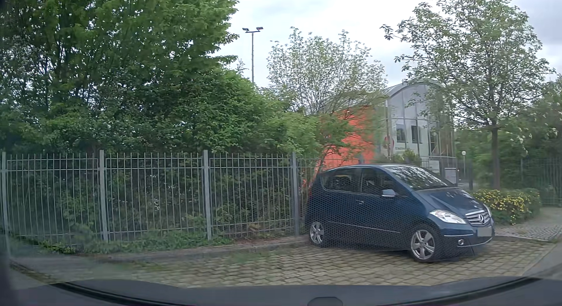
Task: Follow the waypoints while adhering to traffic rules and regulations
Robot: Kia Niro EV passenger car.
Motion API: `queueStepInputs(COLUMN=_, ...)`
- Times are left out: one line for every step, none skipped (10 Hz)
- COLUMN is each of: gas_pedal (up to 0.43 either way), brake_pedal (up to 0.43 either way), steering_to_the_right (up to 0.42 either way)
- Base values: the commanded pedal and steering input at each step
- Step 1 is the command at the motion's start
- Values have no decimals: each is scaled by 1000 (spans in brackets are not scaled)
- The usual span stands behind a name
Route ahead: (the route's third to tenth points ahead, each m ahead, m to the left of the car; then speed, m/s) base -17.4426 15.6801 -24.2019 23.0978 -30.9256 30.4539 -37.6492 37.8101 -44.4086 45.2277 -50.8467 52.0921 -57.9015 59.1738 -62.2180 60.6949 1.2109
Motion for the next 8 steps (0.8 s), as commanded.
queueStepInputs(gas_pedal=0, brake_pedal=0, steering_to_the_right=-973)
queueStepInputs(gas_pedal=0, brake_pedal=0, steering_to_the_right=-973)
queueStepInputs(gas_pedal=0, brake_pedal=0, steering_to_the_right=-973)
queueStepInputs(gas_pedal=0, brake_pedal=0, steering_to_the_right=-973)
queueStepInputs(gas_pedal=0, brake_pedal=0, steering_to_the_right=-973)
queueStepInputs(gas_pedal=0, brake_pedal=0, steering_to_the_right=-973)
queueStepInputs(gas_pedal=0, brake_pedal=0, steering_to_the_right=-973)
queueStepInputs(gas_pedal=0, brake_pedal=0, steering_to_the_right=-972)
